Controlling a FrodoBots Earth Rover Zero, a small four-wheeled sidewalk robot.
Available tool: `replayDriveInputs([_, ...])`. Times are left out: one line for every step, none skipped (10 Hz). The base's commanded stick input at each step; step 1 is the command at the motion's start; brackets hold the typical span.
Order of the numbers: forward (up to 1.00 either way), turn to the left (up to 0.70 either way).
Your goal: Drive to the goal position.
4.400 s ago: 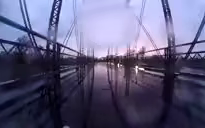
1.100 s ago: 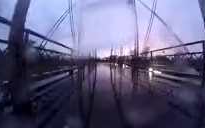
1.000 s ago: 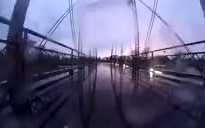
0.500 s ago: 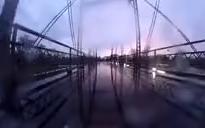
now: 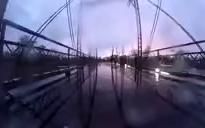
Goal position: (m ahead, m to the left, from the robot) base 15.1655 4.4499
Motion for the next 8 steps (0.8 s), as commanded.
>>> replayDriveInputs([0.7, 0.0])
replayDriveInputs([0.7, 0.0])
replayDriveInputs([0.7, 0.0])
replayDriveInputs([0.7, 0.0])
replayDriveInputs([0.7, 0.0])
replayDriveInputs([0.7, 0.0])
replayDriveInputs([0.7, 0.0])
replayDriveInputs([0.7, 0.0])
